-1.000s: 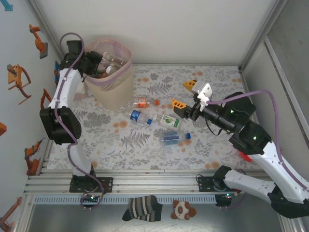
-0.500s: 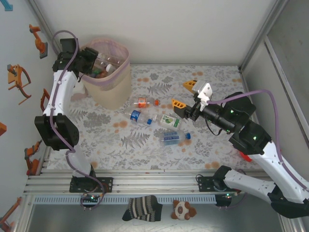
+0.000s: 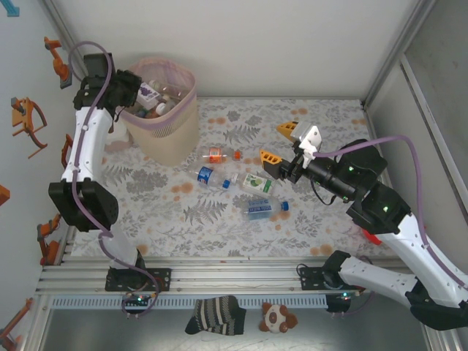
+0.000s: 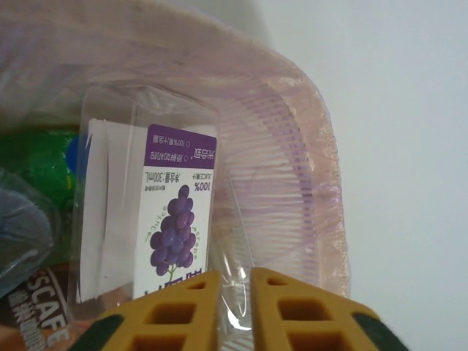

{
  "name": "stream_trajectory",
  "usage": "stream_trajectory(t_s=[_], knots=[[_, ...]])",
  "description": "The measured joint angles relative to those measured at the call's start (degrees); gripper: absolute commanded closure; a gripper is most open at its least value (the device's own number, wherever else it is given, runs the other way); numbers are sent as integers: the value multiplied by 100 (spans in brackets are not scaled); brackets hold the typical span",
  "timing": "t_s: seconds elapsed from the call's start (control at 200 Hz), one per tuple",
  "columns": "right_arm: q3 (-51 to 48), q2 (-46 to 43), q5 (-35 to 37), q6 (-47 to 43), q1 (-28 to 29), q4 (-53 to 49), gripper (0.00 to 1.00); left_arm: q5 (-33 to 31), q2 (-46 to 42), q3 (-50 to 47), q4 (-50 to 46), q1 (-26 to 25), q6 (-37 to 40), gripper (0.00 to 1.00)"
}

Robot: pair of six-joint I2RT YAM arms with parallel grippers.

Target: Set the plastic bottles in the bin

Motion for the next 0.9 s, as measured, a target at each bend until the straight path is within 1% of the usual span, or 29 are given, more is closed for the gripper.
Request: stream_trajectory(t_s=[0.09,0.215,0.386,0.701,0.901], knots=[[0,0,0,0,0,0,33,103,308,304,-2,-37,37,100],[0,-2,0,0,0,-2,33,173,734,675,-94,-63,136,100],[0,-42,2,0,0,-2,33,195,1134,748,-192,-48,229,100],[0,-76,7,0,0,-4,33,297,1193,625,81,-17,273,100],[0,-76,7,0,0,-4,33,409,1270,719,111,-13,317,100]])
